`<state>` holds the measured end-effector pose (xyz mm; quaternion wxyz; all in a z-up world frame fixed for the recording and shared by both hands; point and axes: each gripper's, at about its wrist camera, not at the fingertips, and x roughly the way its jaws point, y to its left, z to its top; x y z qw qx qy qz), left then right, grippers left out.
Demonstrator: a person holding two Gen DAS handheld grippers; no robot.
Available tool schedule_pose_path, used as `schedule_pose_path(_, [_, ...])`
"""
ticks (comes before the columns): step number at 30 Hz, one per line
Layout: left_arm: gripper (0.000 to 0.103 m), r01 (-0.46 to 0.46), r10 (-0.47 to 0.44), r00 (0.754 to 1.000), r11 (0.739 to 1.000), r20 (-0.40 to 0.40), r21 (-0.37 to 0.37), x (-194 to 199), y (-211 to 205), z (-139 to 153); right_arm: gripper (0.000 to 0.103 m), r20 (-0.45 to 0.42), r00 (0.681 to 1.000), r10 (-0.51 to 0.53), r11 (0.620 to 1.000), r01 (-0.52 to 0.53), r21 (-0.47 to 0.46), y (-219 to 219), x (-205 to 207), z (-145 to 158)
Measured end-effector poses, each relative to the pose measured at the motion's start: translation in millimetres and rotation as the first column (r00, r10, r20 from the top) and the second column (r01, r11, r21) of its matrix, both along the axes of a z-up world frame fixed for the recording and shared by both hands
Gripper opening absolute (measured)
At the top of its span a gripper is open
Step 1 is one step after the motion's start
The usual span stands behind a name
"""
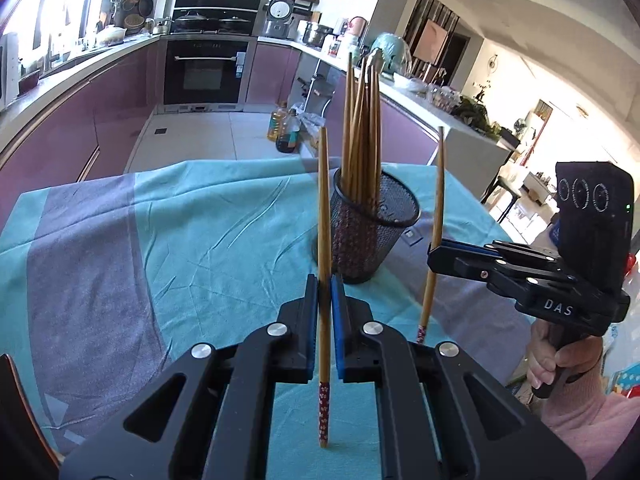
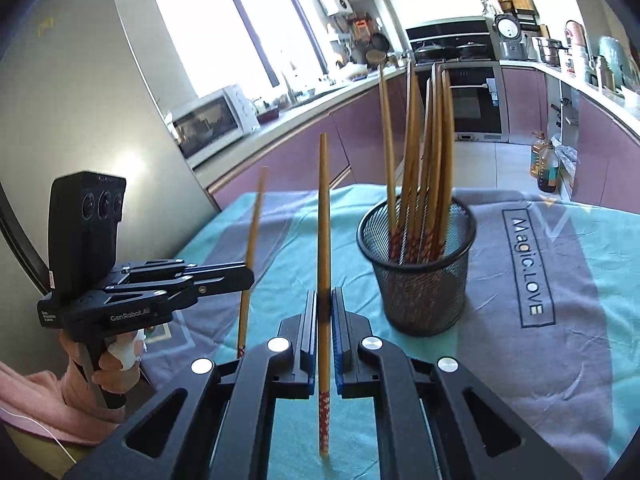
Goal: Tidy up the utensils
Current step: 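Lift both chopsticks upright toward the mesh cup, then lower both held chopsticks into the mesh cup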
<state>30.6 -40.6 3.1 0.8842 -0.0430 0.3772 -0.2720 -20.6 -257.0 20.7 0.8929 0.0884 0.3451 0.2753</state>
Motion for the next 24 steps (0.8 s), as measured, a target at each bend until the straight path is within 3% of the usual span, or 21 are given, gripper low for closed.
schedule_pose_path(24, [0.007,0.049,-0.038,0.993,0.993,0.107,-0.104,4.6,-3.6,58.1,0.006,0.135,0.99,-0.048,0.999,0.046,0.023,-25.1,10.7,48.6])
